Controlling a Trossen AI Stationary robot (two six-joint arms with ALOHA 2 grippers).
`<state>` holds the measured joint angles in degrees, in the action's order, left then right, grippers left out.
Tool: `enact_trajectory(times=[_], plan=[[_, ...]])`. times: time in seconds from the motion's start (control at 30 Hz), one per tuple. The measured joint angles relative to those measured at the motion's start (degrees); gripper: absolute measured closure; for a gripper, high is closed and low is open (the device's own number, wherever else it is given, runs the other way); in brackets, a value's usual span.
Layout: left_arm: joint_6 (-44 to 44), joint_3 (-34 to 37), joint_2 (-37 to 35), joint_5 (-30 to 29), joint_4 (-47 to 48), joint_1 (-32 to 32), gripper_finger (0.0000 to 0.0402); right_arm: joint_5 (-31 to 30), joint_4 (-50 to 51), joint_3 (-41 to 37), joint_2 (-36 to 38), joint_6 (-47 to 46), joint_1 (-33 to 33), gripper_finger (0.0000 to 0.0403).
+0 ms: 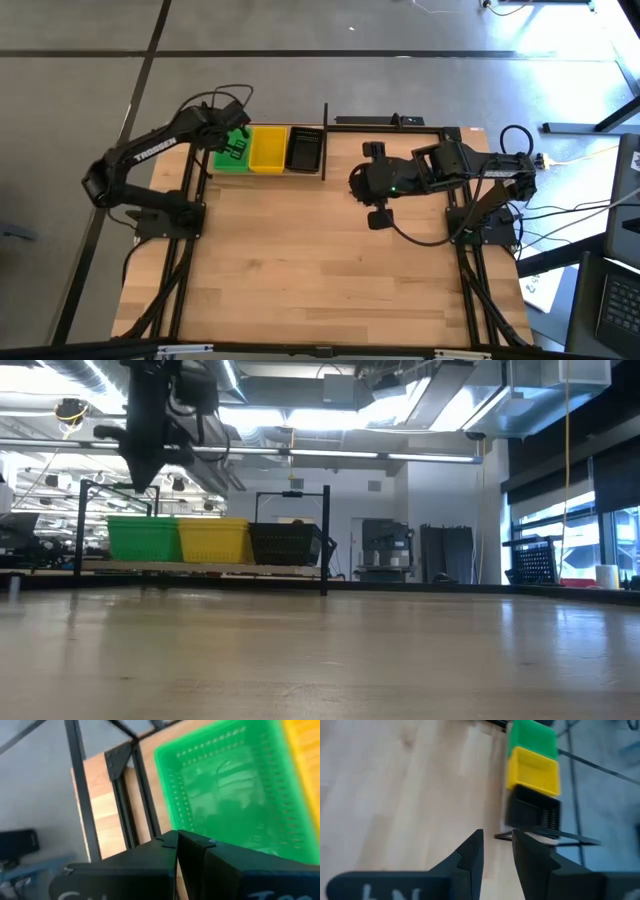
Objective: Stack baskets on shelf by color
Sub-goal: Return to Home Position
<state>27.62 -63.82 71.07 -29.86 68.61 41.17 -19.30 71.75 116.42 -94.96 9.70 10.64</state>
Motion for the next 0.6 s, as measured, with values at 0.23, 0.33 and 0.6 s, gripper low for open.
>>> enact_trajectory(times=[0.23,0.33,0.6], plan=[[-8.95,-6.49,-7.87,6.25,0.12,-4.60,0.0401,-11.46,0.46,0.00,0.14,-3.32,-0.87,0.0302],[-12.88,-8.66,-11.42,10.03,-0.09,-7.62,0.0401,-12.10,0.52,-0.02,-0.28,-4.39,-1.77,0.0306],[-16.07,-9.22,-23.74,16.34,-0.56,-17.79,0.0402,-12.60,0.48,-0.02,2.39,-9.56,-3.08,0.0395]])
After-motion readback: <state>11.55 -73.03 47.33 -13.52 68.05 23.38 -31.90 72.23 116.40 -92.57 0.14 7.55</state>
